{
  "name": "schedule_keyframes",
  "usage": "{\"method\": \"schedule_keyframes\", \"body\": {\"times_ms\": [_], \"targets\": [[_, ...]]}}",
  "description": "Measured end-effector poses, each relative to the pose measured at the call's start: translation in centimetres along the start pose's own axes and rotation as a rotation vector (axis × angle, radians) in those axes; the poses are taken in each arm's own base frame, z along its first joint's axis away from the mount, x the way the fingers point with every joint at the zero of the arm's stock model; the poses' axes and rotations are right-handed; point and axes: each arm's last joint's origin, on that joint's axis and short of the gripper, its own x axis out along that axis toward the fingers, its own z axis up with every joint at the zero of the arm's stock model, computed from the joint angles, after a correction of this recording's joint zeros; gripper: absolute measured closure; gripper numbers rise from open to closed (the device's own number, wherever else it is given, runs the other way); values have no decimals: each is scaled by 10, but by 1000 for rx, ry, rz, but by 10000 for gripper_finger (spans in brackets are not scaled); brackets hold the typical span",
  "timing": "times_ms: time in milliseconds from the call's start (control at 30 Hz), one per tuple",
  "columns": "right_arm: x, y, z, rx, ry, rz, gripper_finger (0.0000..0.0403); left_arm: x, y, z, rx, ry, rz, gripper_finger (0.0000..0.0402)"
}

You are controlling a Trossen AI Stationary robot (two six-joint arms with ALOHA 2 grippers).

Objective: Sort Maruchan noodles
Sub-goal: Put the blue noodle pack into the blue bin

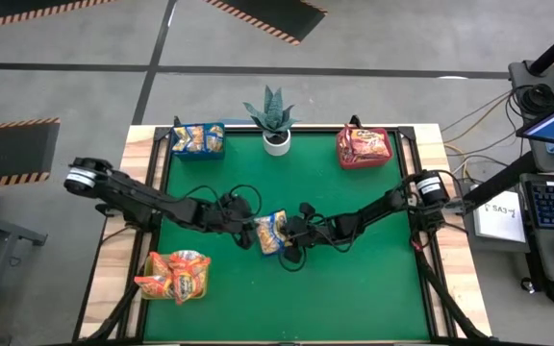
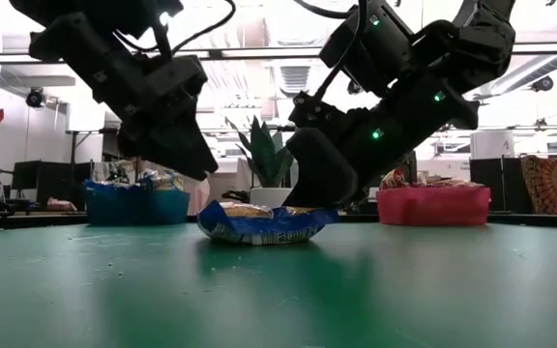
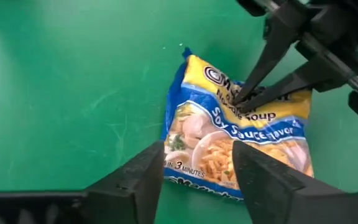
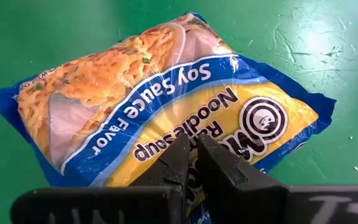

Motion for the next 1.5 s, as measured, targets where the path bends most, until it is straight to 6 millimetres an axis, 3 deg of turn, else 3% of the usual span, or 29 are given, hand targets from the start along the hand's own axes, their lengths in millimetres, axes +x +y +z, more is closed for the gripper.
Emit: {"method": "schedule_keyframes", "body": {"times_ms": [233, 433, 867, 1000, 1167, 1367, 1500], "targets": [[16, -1, -21, -3, 49, -15, 375, 12, 0, -9, -134, 56, 11, 167], [15, -1, -19, -16, 45, -7, 375, 27, 1, -19, -211, 96, 44, 124], [13, 0, -16, -21, 30, 3, 375, 61, -6, -25, -289, 18, -28, 117], [12, 0, -15, -20, 27, 4, 375, 61, -6, -25, -278, 12, -23, 145], [7, 1, -8, -24, 7, 14, 375, 61, -6, -25, -264, 12, -22, 227], [-17, 1, 13, -52, -39, 37, 375, 60, -6, -25, -220, 5, -11, 343], [-39, -1, 27, -80, -49, 54, 375, 60, -6, -25, -162, 0, -8, 388]]}}
